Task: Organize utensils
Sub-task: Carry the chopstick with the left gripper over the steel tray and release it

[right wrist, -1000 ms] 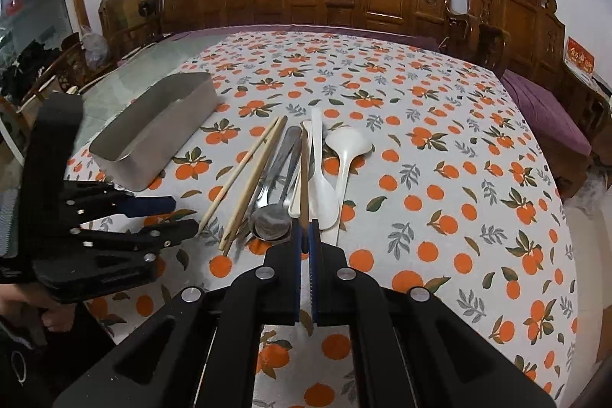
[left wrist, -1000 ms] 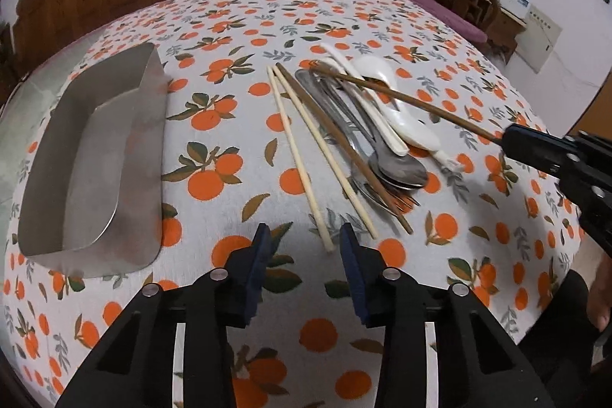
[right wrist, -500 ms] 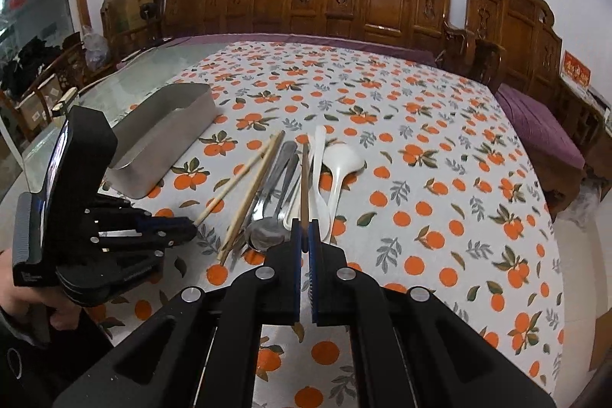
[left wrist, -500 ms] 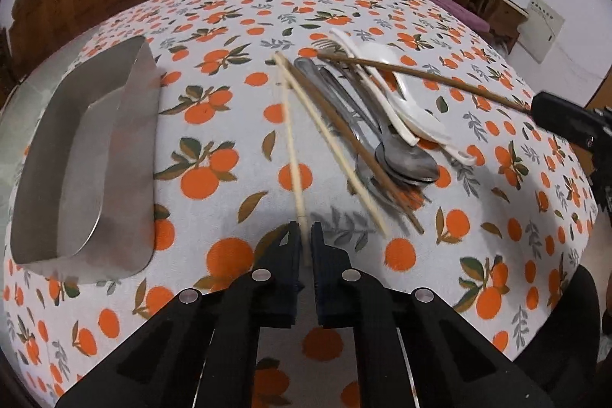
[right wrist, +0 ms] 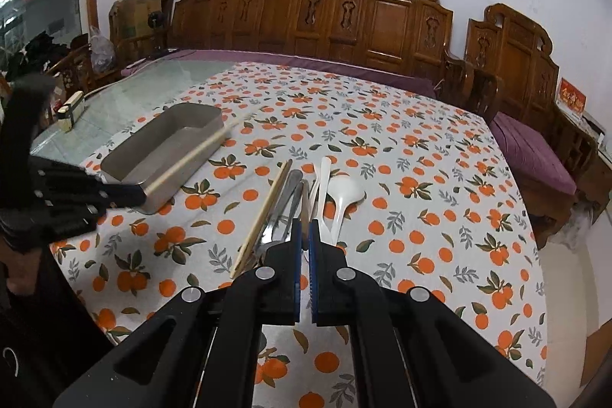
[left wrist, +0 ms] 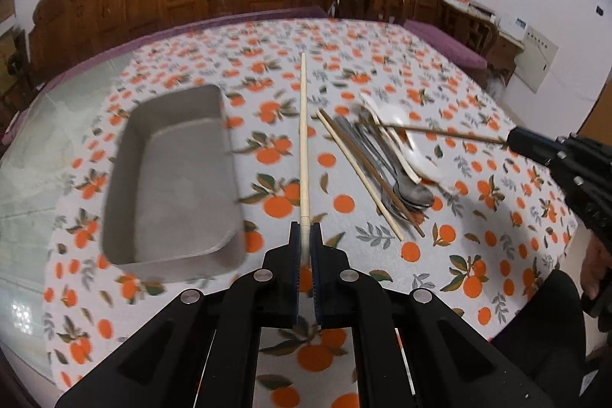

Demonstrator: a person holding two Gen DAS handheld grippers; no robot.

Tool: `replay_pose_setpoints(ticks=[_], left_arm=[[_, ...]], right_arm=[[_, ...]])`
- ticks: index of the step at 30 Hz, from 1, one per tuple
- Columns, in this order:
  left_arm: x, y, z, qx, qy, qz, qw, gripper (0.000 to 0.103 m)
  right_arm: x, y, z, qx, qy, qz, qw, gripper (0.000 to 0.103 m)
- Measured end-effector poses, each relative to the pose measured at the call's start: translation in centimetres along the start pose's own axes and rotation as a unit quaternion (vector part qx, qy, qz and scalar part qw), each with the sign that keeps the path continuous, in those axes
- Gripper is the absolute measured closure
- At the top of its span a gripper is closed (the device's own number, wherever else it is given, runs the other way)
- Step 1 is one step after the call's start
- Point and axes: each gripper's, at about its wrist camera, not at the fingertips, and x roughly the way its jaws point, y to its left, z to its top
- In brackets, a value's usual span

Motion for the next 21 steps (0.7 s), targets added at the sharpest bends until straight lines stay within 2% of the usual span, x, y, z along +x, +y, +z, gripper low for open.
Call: replay_pose_setpoints(ticks=[5,11,21], left_arm=[[-2.1,2.5,0.5,-0.006,-0.014,0.008,0.9998,0.099],[-2.7,5.8,0.6,-0.023,-0.018,0.021,0.9994,0.099],[-1.0,9.8,0.3,-0.046,0.02,0.031,0.9982,0.099]], right_arm=[[-0.5,1.0,0.2,-0.02,-0.005,-0.017,1.0,0.099],[-0.5,1.8,0.9,-0.037,-0.01,-0.034,0.999,0.099],[-1.0,3.3,3.8,-0.062,-0.035,-0.047,0.996,0.099]])
